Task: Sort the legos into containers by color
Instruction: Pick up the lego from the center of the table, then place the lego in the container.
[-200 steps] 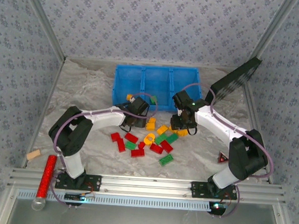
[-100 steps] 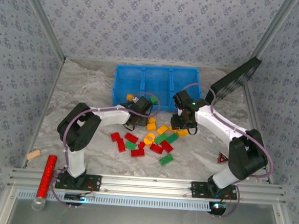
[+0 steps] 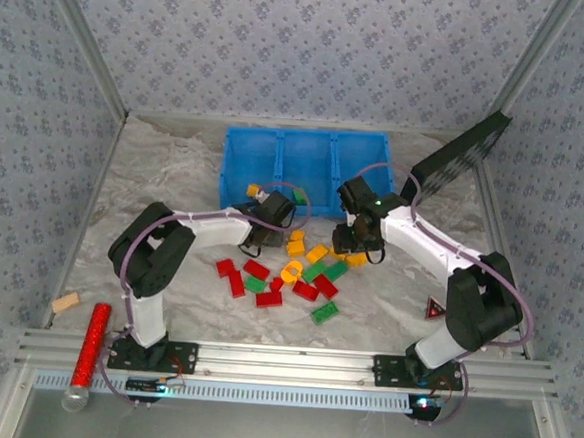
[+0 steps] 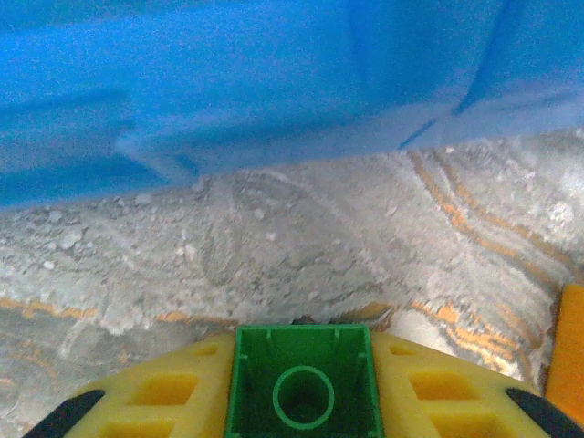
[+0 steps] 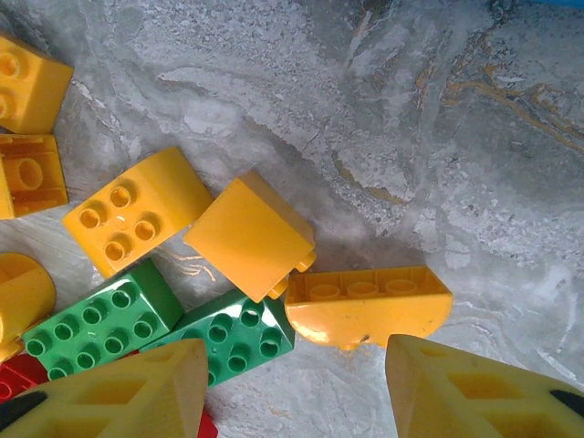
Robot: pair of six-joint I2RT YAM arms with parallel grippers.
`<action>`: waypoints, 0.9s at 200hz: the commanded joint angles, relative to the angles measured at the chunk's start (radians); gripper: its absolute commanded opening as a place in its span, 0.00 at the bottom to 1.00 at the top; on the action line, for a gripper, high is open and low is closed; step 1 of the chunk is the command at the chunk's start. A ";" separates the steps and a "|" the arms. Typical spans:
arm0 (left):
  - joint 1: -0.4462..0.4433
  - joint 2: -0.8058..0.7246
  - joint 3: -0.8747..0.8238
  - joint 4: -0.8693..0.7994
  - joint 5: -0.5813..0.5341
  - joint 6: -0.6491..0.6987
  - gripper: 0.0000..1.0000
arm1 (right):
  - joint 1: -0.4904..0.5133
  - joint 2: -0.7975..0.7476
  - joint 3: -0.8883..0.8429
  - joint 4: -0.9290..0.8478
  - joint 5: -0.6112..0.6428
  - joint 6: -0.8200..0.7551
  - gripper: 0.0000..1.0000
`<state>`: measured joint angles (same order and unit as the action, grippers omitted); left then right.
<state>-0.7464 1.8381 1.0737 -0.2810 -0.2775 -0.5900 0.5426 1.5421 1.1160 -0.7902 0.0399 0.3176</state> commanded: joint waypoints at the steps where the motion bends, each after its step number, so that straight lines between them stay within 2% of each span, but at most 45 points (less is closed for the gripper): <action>1: 0.006 -0.083 -0.007 -0.059 0.006 0.014 0.34 | -0.007 -0.054 -0.025 -0.059 0.004 -0.007 0.56; 35: -0.002 -0.173 0.064 -0.098 0.017 0.057 0.31 | -0.019 -0.126 -0.074 -0.066 -0.016 0.025 0.56; 55: -0.004 -0.190 0.132 -0.107 0.018 0.093 0.31 | -0.017 -0.180 -0.128 -0.034 -0.096 0.094 0.56; 84: -0.005 -0.149 0.236 -0.081 0.004 0.164 0.31 | 0.032 -0.276 -0.242 0.049 -0.207 0.293 0.56; 104: -0.005 -0.078 0.315 -0.064 -0.009 0.212 0.31 | 0.094 -0.317 -0.298 0.106 -0.239 0.357 0.59; 149: 0.008 0.112 0.482 -0.035 0.004 0.272 0.30 | 0.202 -0.311 -0.344 0.184 -0.243 0.320 0.64; 180: 0.025 0.214 0.558 -0.037 0.037 0.274 0.29 | 0.231 -0.269 -0.292 0.150 -0.155 0.225 0.64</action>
<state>-0.7395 2.0006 1.5631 -0.3138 -0.2687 -0.3473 0.7525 1.2469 0.7853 -0.6296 -0.1764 0.6067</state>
